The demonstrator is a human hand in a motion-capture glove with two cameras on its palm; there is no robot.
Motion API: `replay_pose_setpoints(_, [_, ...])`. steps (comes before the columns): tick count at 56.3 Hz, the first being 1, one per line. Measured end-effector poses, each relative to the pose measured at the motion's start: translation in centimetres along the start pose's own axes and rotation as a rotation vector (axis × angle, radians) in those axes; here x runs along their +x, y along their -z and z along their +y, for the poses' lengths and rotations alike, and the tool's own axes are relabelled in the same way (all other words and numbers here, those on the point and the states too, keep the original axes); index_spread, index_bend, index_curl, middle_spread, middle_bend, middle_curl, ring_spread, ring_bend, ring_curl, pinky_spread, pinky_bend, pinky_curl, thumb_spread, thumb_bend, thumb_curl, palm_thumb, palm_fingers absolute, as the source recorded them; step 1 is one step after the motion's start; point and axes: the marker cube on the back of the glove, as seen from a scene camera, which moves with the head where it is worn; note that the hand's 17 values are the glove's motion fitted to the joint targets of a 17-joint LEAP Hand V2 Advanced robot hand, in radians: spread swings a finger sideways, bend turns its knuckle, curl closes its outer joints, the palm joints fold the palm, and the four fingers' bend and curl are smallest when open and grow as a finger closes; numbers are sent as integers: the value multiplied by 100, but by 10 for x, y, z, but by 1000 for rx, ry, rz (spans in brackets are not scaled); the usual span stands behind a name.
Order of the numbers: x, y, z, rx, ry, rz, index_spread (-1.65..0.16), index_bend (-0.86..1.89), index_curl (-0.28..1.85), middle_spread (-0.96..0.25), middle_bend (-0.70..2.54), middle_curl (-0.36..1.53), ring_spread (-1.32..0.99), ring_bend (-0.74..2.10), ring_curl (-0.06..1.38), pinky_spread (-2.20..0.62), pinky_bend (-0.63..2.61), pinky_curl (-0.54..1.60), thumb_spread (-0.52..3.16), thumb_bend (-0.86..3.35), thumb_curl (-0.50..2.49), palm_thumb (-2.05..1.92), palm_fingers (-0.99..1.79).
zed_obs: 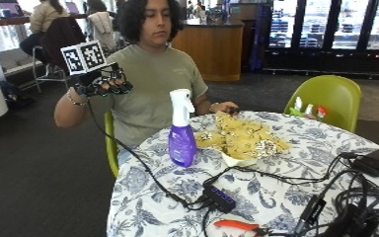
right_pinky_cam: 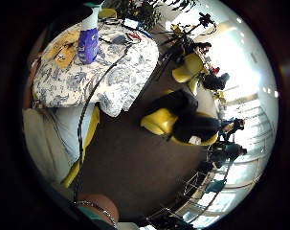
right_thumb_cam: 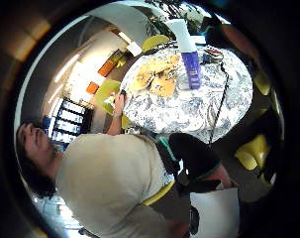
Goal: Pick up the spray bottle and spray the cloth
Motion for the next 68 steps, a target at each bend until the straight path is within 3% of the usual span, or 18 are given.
replay_pose_setpoints(14, [9, -32, -18, 101, -182, -200, -39, 8, 26, -6, 15, 26, -10, 36, 27, 17, 35, 30, 107, 4, 28, 60, 57])
replay_pose_setpoints(24, [2, -64, -38, 105, -221, -603, -39, 5, 19, -4, 19, 28, -8, 46, 32, 14, 49, 36, 103, -1, 30, 65, 46])
replay_pose_setpoints(31, [-4, -86, -65, 175, -287, -769, -39, 10, 17, -2, 20, 30, -6, 47, 33, 16, 48, 36, 100, -2, 32, 67, 41])
replay_pose_setpoints(38, [-6, -105, -98, 163, -272, -883, -35, 13, 18, 0, 20, 31, -5, 48, 33, 17, 42, 35, 96, -2, 33, 69, 37])
replay_pose_setpoints(44, [-11, -120, -126, 163, -347, -994, -29, 13, 20, 3, 22, 33, -4, 47, 33, 17, 36, 33, 94, -2, 34, 71, 36])
replay_pose_setpoints(56, [-13, -143, -190, 231, -389, -1150, -23, 9, 19, 5, 27, 35, -1, 46, 33, 15, 30, 33, 91, -3, 35, 74, 28])
replay_pose_setpoints(68, [-17, -159, -238, 314, -384, -1160, -21, 7, 15, 5, 31, 36, -2, 52, 34, 14, 34, 34, 85, -4, 35, 70, 28])
